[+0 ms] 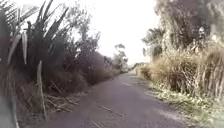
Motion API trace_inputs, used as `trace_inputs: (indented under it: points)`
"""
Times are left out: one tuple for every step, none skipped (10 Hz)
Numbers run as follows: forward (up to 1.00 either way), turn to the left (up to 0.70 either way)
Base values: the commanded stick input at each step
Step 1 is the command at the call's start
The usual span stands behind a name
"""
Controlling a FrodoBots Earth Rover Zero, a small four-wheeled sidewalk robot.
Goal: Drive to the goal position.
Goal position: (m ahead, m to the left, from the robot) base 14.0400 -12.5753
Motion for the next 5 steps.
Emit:
trace_inputs:
  points:
    - [0.50,0.00]
    - [0.50,0.00]
    - [0.50,0.00]
    - [0.50,0.00]
    - [0.50,0.00]
